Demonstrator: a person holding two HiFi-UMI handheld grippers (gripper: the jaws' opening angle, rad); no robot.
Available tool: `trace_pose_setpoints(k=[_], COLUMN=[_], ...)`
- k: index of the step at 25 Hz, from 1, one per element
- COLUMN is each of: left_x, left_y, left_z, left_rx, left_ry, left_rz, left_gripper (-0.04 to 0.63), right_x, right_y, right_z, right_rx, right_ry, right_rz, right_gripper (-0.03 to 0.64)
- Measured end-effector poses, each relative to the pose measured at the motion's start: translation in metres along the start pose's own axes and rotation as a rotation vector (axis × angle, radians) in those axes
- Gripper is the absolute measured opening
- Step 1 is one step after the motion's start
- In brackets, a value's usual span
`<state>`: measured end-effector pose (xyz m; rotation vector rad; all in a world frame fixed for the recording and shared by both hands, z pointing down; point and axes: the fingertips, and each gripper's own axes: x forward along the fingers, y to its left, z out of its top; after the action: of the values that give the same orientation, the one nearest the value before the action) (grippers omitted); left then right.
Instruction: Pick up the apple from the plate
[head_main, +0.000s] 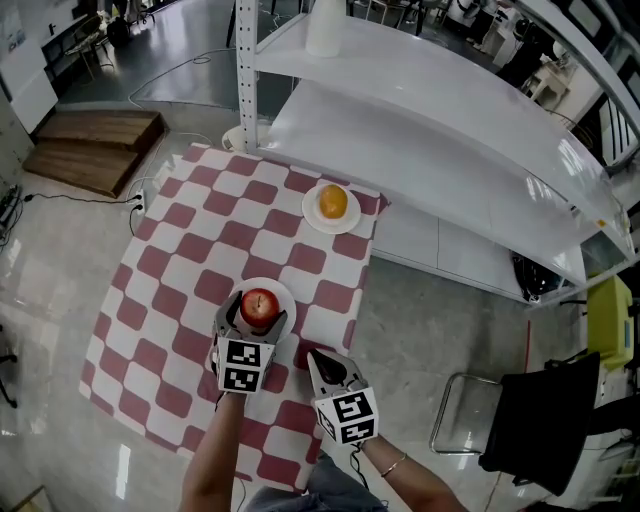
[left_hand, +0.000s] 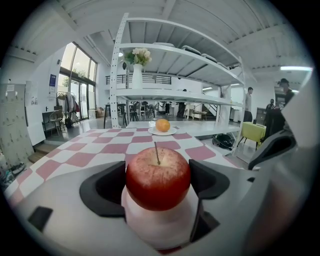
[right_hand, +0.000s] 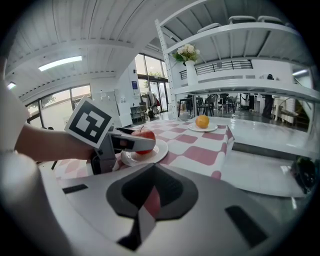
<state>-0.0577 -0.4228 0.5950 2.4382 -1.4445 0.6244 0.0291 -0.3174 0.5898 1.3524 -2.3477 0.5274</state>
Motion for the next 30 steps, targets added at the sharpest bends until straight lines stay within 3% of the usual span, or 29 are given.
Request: trace_pose_setpoints(k=[11,30], left_x=[-0.013,-0.103], left_y=[-0.004,-0.006], left_z=[0.025,0.056], left_rx=[-0.002,-0.001], left_ry=[-0.065,-0.155], left_rz=[0.001,0.036], left_gripper=[0.385,0.384], right_x=[-0.005,-0.050], right_y=[-0.001,0.033], right_z=[0.013,0.041], right_rx=[-0.009,-0.060], right_ry=[-0.031,-0.134], right_rz=[-0.015,-0.034], right_gripper=[0.009,0.009])
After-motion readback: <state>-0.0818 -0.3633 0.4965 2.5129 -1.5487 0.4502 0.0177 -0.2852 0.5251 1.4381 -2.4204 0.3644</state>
